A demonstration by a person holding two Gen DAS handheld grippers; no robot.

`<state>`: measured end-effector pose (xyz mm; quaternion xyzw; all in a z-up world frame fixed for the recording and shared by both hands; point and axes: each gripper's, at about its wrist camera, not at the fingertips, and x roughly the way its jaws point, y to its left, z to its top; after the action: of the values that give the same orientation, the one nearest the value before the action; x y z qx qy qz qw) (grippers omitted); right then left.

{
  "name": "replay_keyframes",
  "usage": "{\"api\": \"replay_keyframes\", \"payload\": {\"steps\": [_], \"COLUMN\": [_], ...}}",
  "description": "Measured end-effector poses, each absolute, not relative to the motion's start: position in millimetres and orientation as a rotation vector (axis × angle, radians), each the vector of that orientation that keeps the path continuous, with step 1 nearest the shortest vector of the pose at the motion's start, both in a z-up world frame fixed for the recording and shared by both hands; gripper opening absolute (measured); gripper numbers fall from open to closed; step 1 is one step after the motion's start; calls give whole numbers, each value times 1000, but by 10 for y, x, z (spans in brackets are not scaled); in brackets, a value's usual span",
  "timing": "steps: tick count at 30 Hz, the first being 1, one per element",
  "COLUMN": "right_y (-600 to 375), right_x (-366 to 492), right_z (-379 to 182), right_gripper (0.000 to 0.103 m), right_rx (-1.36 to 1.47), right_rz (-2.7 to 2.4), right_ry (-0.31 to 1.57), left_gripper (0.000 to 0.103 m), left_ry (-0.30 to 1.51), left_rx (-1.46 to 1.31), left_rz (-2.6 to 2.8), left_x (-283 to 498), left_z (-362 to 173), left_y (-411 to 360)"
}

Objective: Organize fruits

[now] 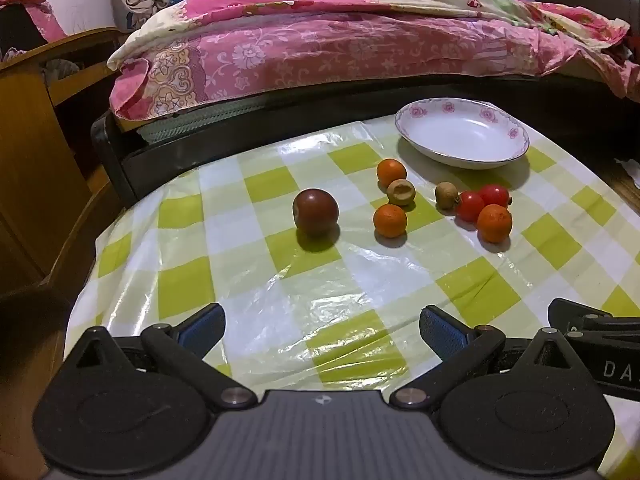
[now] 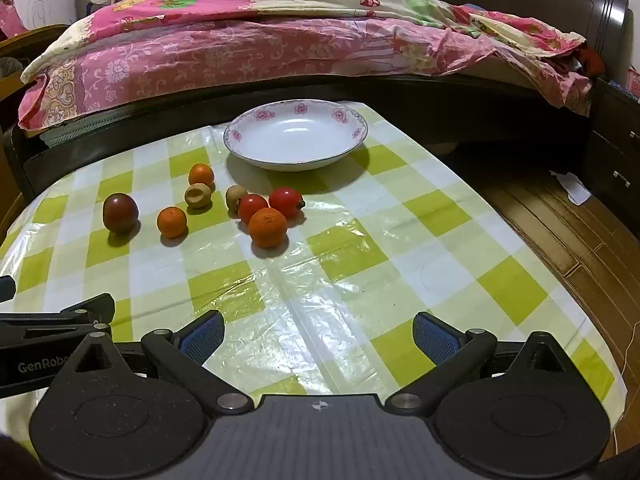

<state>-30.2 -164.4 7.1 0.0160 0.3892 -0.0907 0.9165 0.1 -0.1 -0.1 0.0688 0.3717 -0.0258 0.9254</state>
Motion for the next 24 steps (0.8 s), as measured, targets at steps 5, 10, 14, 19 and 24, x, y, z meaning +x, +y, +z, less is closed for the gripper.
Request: {"api": "replay_keyframes", "payload": {"steps": [5, 10, 14, 19, 24], "right_y": [-1650, -1632, -1636, -1626, -1609], "right_x": [-299, -307, -311, -306, -306], "right_z": [64, 66, 64, 46, 43], "right_gripper": [96, 96, 96, 96, 96], "right_rx": [39, 41, 40, 44, 45], "right_rz": [-183, -182, -181, -181, -181], "right_ry": [803, 807, 806, 809, 813], "left_gripper": [103, 103, 103, 103, 103], "left_ry": [760, 764, 776, 780, 783], "left_rx": [136, 136, 133, 132, 130], "left_rz": [-54, -55, -56, -58, -58], "left_x": [-7, -23, -2, 1, 3], "left_z": [6, -82, -82, -71, -62], "left_y": [4, 14, -5, -5, 2]}}
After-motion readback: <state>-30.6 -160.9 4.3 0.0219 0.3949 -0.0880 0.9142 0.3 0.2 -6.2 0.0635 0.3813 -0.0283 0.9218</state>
